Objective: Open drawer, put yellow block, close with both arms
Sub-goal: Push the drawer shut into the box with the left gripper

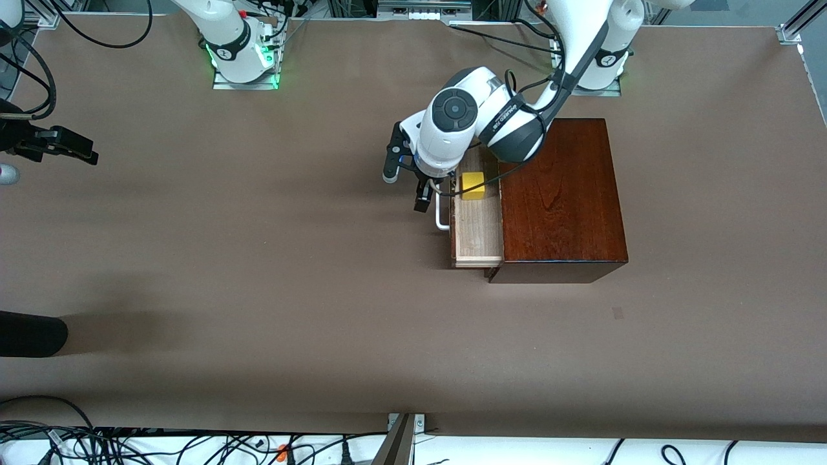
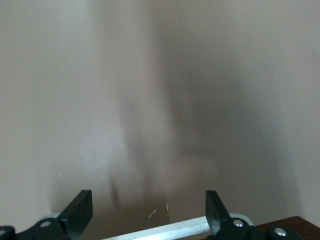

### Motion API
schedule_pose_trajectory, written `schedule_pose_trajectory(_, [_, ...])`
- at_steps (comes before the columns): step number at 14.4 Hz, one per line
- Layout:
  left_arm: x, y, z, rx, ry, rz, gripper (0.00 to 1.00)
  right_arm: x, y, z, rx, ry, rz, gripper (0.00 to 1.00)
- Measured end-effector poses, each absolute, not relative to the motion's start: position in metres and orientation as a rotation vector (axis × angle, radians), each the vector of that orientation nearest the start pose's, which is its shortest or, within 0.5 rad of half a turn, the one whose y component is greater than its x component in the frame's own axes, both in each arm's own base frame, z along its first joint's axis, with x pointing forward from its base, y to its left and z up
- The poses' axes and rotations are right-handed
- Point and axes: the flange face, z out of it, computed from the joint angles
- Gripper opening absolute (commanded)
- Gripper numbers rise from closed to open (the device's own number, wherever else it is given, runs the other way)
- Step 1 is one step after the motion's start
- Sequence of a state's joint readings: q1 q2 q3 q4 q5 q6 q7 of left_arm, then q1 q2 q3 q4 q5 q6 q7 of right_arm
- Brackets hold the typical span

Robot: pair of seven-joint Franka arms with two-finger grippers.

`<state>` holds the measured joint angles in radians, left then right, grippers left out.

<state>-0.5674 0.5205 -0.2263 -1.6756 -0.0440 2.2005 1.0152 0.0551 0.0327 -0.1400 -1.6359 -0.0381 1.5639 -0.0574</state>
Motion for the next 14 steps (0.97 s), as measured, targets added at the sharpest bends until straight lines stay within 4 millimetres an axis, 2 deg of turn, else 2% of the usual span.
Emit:
schedule_pose_trajectory(2, [0.484,-0.471,0.299,-2.074,2.531,-0.027,1.00,0.557,-0.049,0.575,-3.172,0.039,0.169,1.00])
schedule_pose_trajectory(6, [0.485,-0.470,0.299,-2.073,2.528,-0.001,1.00,0.557,-0.049,0.575,-3.172,0.040,0.173,1.00])
schedule_pose_trajectory(14, [0.506,-0.426,0.298,-2.139,2.468,0.210,1.00,0.557,-0.049,0.575,-3.169,0.040,0.171,1.00])
